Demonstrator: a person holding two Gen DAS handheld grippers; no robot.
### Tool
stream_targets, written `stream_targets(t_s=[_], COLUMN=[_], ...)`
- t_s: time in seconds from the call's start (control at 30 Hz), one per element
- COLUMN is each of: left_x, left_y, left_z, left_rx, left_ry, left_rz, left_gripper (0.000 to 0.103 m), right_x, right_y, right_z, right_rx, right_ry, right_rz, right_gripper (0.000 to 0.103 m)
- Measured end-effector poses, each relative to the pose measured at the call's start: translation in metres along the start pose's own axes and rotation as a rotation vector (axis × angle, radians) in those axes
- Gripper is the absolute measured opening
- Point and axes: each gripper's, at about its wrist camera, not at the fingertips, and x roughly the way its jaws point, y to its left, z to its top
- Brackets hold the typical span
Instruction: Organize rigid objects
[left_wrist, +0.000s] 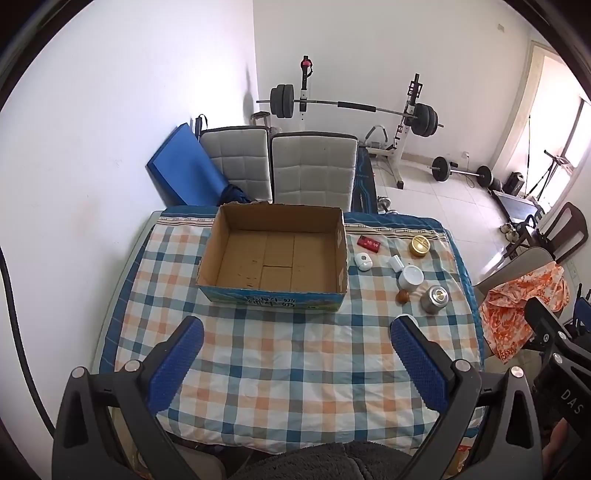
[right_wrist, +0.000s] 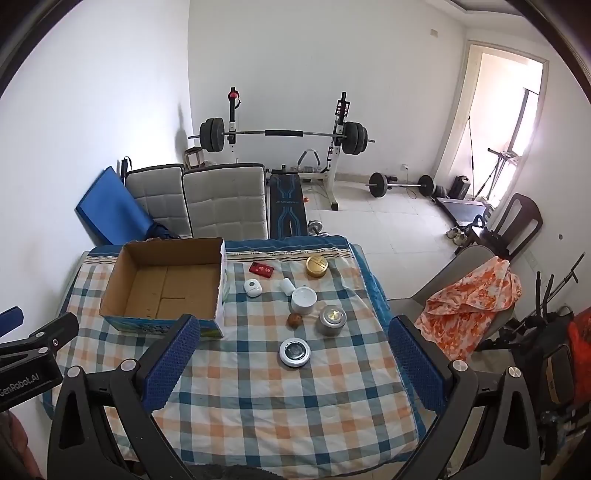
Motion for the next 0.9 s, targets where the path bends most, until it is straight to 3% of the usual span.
stream_targets(t_s=[0.5, 0.9], left_x=[-0.005, -0.007], left_y=[0.005, 0.003], left_z=[0.025, 0.018], left_rx=[0.002, 0.001], left_ry=[-0.012, -0.024], left_rz=[-0.001, 0.005], left_gripper=[0.103, 0.103], right_x=[-0.007, -0.007], right_y=[0.0, 0.0], right_z=[0.001, 0.002], right_rx=[-0.012, -0.015], right_ry=[-0.033, -0.037], right_rz=[-0.002, -0.008], right_gripper=[0.103, 0.103])
